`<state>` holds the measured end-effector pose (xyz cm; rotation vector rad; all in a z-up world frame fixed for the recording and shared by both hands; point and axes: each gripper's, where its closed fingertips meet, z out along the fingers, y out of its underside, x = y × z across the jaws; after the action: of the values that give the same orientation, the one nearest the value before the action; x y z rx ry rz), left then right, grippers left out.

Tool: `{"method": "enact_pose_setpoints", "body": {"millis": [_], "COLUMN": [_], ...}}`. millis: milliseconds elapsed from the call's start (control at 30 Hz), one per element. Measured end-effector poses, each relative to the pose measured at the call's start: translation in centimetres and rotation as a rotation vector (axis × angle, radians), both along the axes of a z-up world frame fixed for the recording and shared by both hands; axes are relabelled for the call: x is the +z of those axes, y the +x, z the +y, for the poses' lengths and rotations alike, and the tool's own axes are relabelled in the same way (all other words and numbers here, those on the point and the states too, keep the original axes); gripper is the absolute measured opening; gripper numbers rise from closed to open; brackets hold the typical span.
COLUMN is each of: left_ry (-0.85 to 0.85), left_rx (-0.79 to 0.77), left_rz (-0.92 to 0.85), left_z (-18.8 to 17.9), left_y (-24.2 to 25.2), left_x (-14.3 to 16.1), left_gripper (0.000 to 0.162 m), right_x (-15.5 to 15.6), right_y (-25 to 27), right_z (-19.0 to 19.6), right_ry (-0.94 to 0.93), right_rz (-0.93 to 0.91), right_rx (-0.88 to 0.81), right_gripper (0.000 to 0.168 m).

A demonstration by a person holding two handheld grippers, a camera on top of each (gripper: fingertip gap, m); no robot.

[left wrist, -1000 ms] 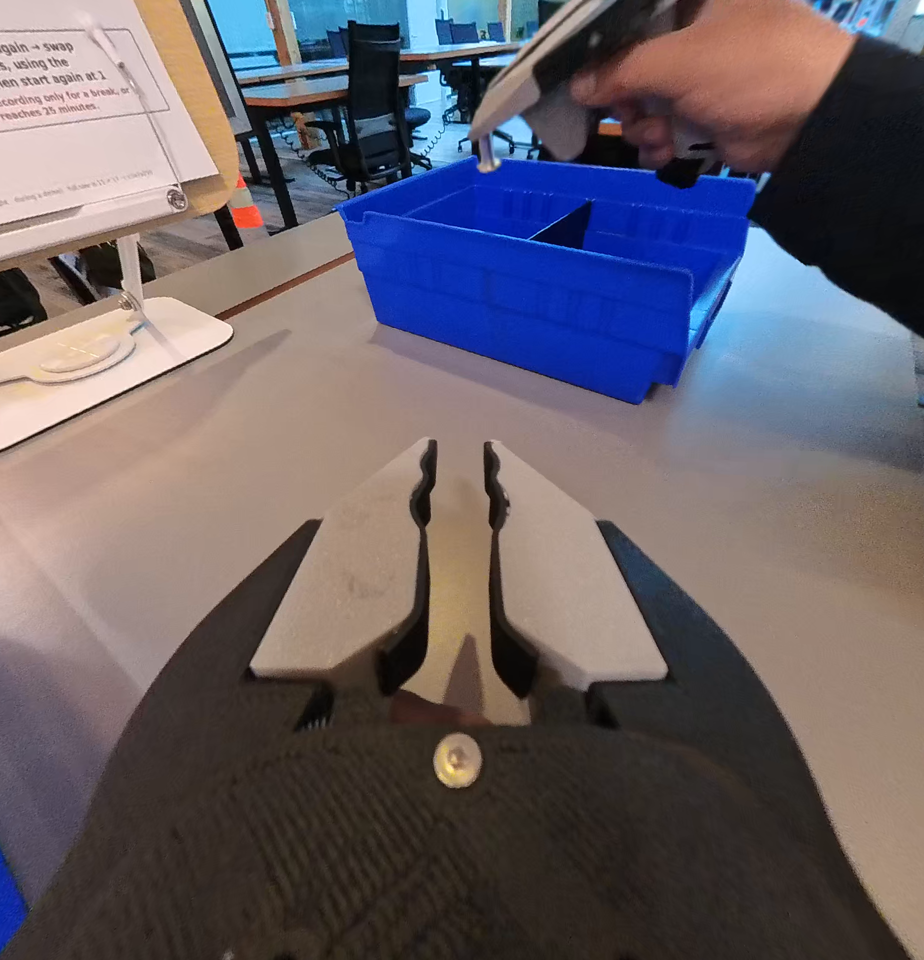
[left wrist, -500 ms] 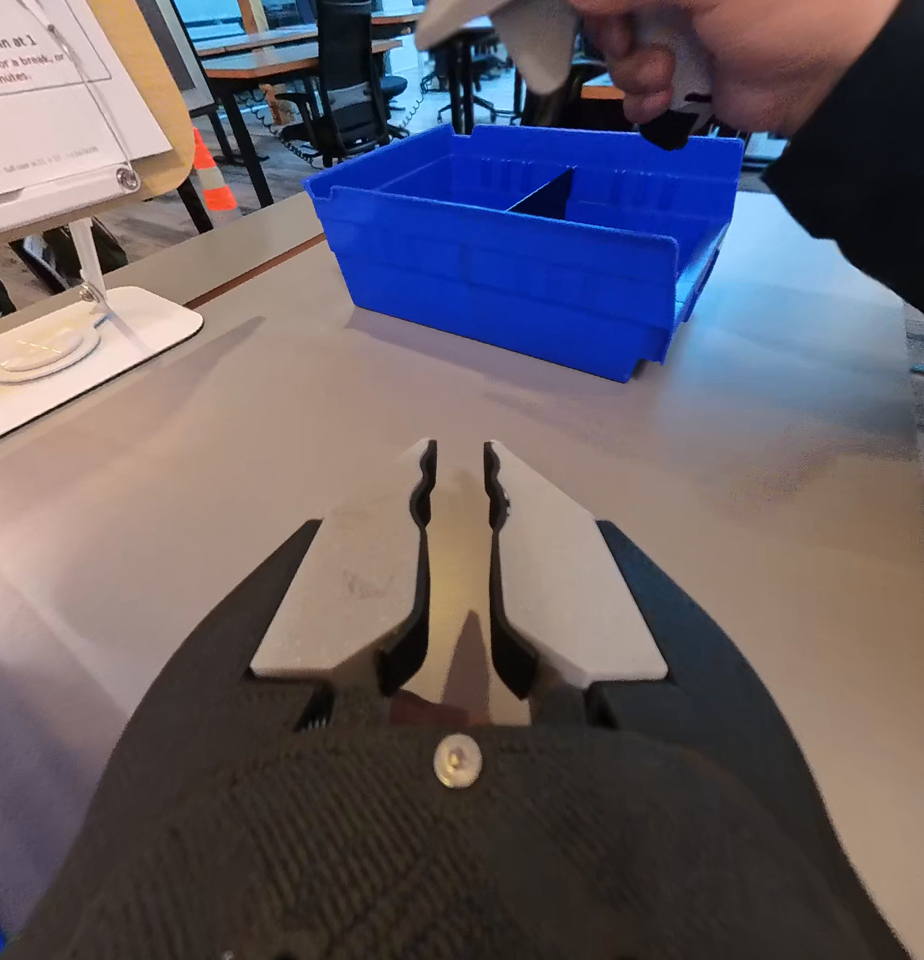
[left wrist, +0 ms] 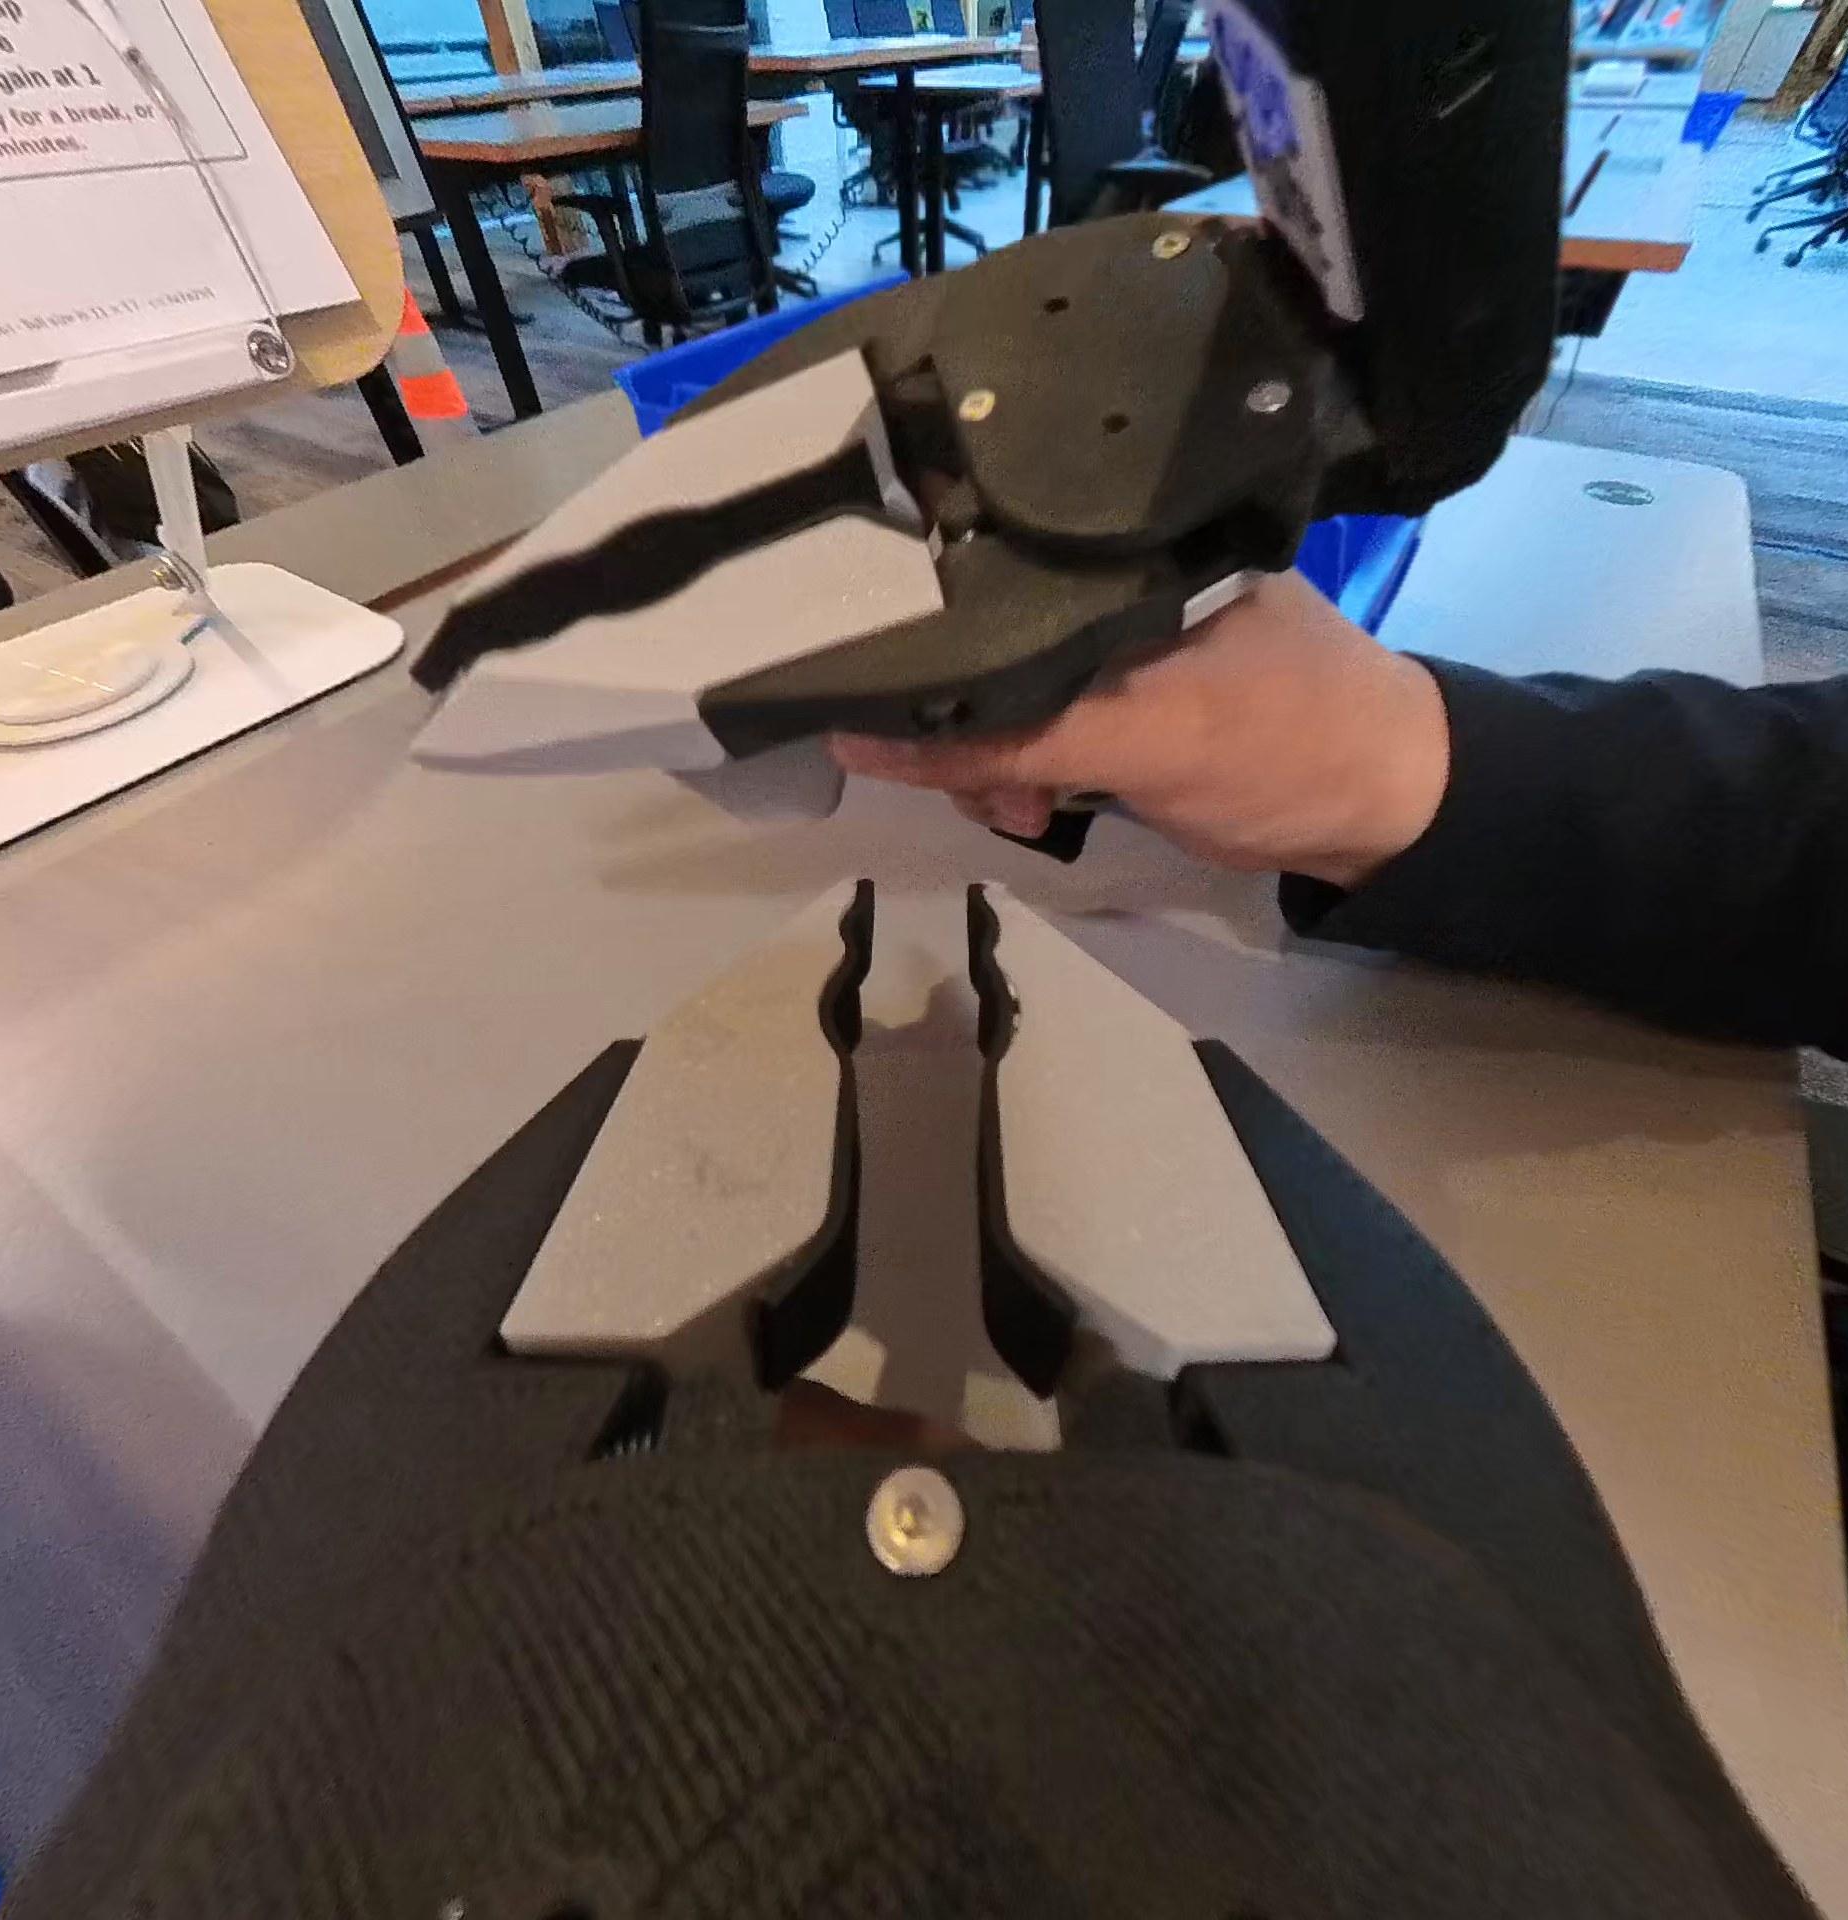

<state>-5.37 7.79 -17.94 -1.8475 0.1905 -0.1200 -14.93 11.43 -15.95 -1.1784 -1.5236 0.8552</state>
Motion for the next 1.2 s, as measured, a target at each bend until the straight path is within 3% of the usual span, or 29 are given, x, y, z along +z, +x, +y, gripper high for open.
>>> {"method": "enact_pose_setpoints", "body": {"millis": [167,467,800,1200], "left_ry": [-0.009,0.005,-0.045,-0.08], "left_rx": [0.0,0.005,-0.034,-0.048], "left_rz": [0.007,-0.164,-0.256,-0.38], "left_z": [-0.1,-0.6,-0.4,-0.3], "left_y": [0.4,0.0,0.4,0.1], "left_x": [-0.1,0.9,-0.2,-1.1], "left_gripper": [0.016,0.018,0.02,0.02], "right_x": [-1.1,-1.7,-2.8,-2.6], "right_y": [1.8,3.5,3.2,3.3], "right_z": [-0.2,-1.0,-1.7,-2.7], "right_ry": [0.027,-0.087,-0.194,-0.336], "right_rz": [-0.007,-0.016,-0.058,-0.054], "right_rx": [0.011,0.049,0.104,0.172], "right_gripper": [0.017,0.018,0.022,0.037]}}
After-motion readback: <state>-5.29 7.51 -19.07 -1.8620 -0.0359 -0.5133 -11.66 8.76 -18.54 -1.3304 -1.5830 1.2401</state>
